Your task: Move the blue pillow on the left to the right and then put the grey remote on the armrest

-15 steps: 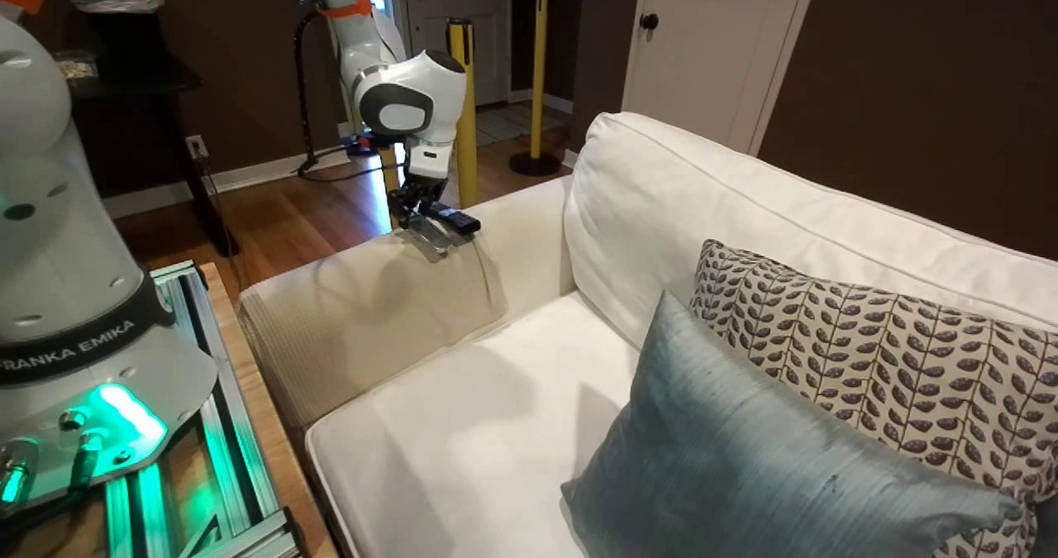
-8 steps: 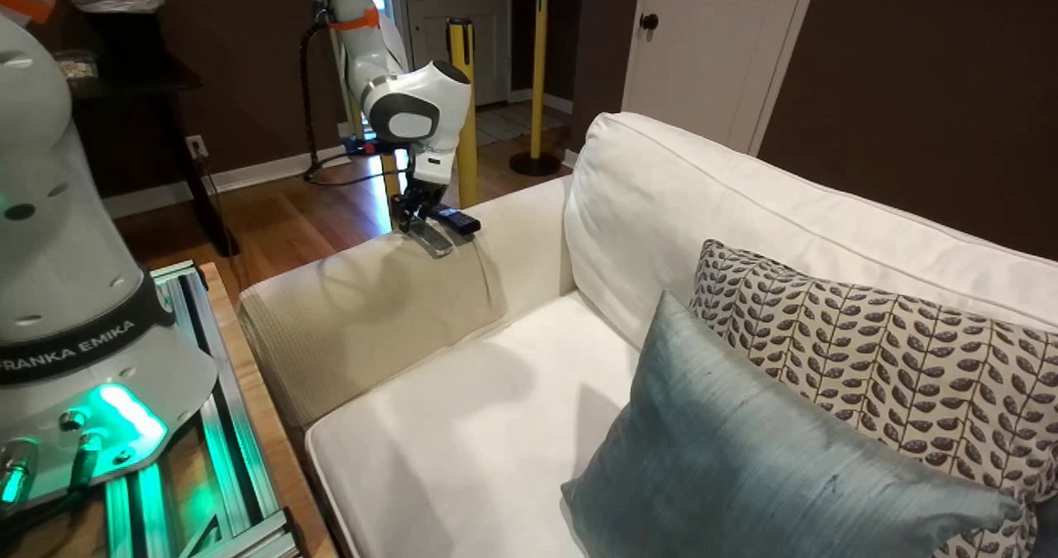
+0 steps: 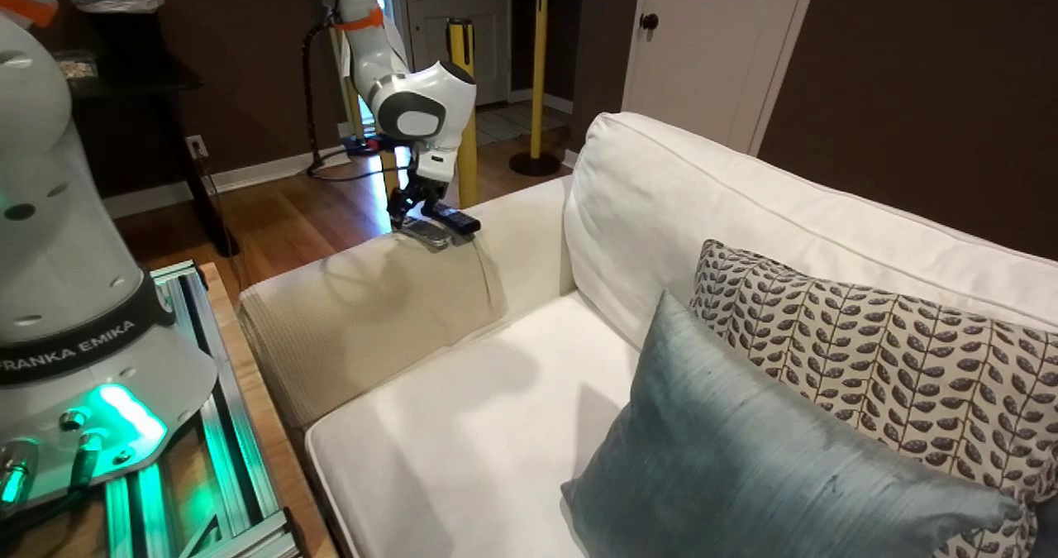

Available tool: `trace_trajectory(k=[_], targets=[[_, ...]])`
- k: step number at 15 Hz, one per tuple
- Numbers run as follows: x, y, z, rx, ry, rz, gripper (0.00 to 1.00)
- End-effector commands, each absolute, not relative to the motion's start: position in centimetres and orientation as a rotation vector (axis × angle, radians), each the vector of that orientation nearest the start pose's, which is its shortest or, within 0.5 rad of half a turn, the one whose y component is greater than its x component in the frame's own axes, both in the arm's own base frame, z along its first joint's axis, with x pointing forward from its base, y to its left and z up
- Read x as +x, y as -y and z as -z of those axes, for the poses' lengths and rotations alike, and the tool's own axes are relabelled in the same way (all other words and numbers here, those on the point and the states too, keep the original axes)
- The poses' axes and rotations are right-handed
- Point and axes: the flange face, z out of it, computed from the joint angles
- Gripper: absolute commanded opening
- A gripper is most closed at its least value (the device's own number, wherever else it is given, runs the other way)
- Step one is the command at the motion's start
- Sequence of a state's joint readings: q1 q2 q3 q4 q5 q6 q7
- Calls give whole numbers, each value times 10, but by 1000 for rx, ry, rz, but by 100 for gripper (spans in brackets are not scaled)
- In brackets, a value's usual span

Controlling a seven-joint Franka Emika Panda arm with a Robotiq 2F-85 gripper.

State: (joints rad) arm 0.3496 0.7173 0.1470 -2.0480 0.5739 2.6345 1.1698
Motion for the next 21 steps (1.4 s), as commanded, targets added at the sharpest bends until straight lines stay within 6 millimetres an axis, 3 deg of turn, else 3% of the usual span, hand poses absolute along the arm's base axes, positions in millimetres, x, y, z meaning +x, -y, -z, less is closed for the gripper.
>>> trace_trajectory(k=[1, 7, 16, 21], targets=[[498, -261, -72, -2447, -1722, -546, 100], [492, -255, -104, -2542, -1467, -572, 100], [496, -215, -158, -2958, -928, -316, 100], [497, -210, -179, -3053, -559, -187, 100]])
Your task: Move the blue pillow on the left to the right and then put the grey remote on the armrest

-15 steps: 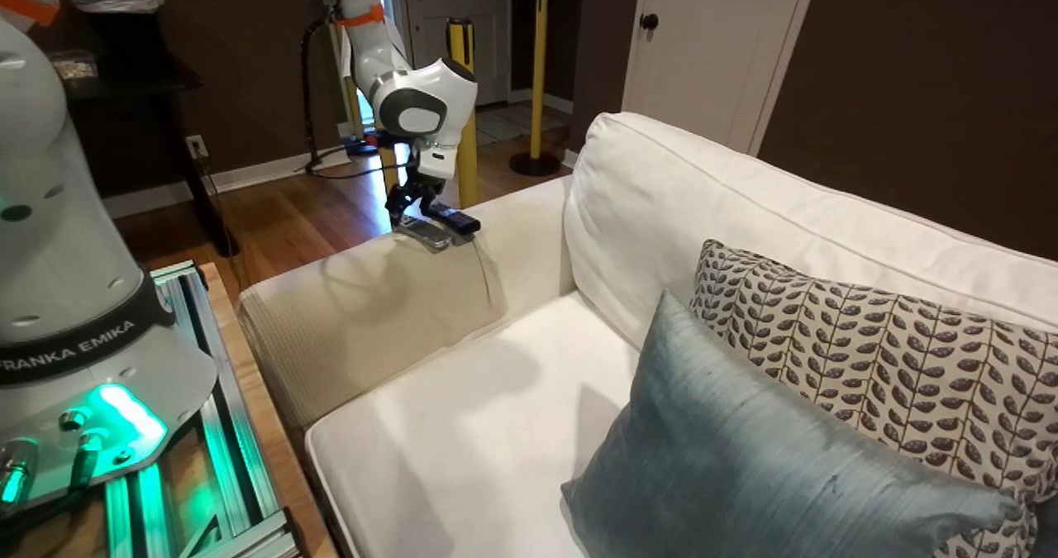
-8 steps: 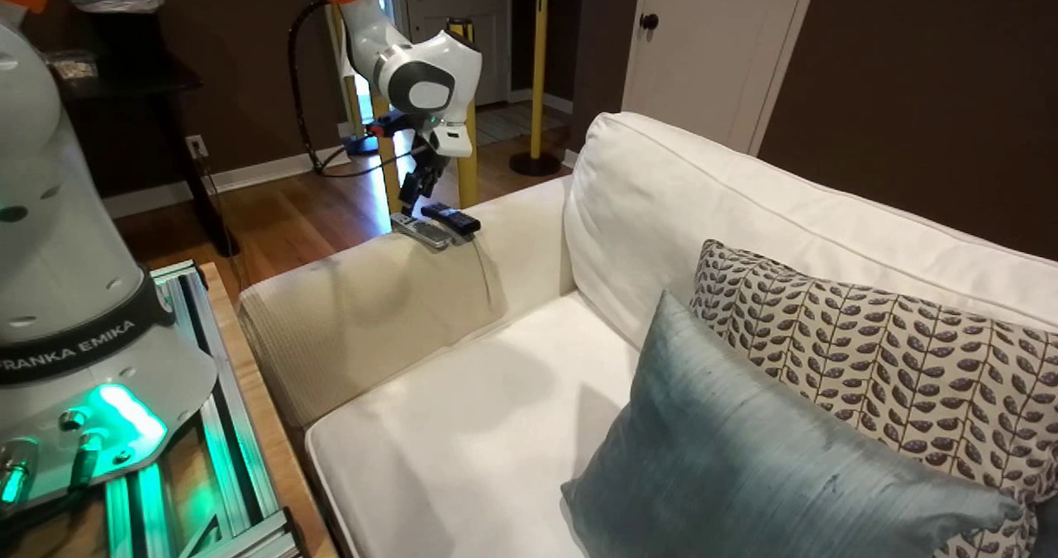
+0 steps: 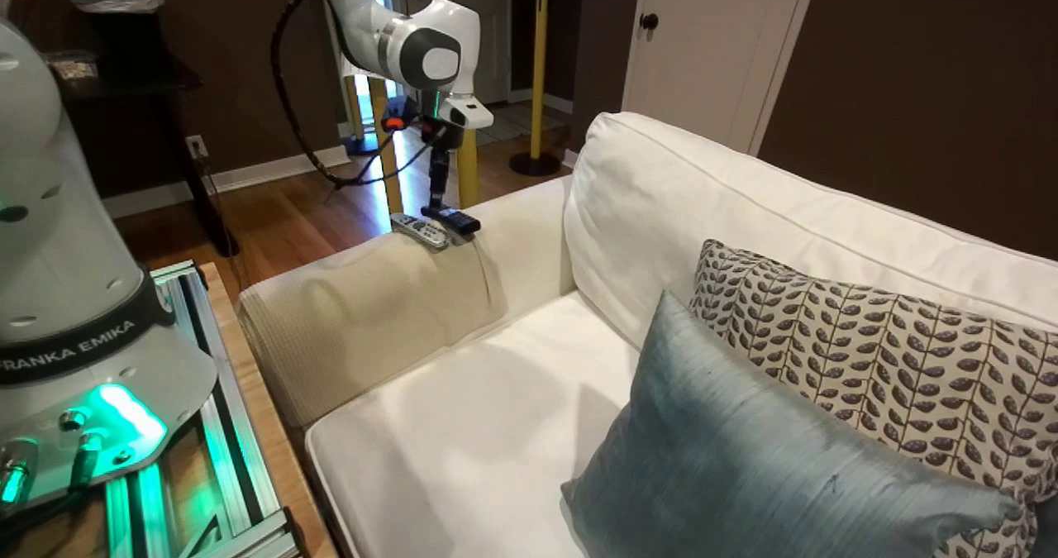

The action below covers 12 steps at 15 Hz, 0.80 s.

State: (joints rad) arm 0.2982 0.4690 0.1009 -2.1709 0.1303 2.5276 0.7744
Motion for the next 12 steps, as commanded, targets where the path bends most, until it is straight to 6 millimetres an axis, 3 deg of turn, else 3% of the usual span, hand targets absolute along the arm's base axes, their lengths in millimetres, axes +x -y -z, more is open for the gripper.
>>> trace_trajectory(k=[1, 10, 11, 12], targets=[[496, -209, -184, -3054, -522, -180, 100], [483, -192, -225, -3003, -275, -96, 100], [496, -200, -215, -3025, -309, -113, 100], [494, -197, -220, -3020, -298, -108, 100]])
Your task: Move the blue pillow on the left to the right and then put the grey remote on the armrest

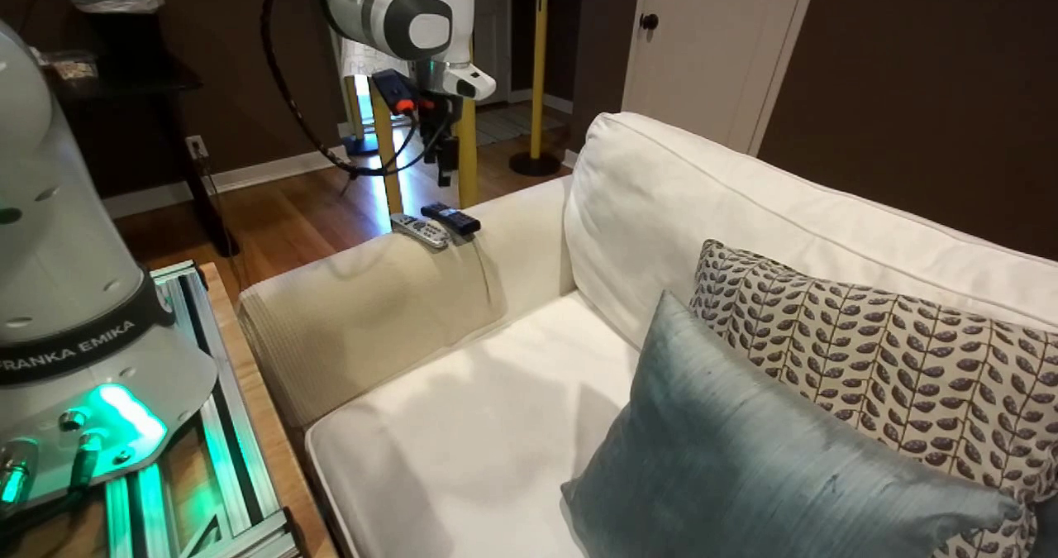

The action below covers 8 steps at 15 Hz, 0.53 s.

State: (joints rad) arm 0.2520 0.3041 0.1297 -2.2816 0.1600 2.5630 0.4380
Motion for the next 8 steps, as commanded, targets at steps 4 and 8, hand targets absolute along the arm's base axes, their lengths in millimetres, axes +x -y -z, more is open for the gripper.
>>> trace_trajectory(k=[4, 8], targets=[[490, -194, -225, -3015, -288, -103, 100], [489, -194, -224, -3017, -286, -107, 100]])
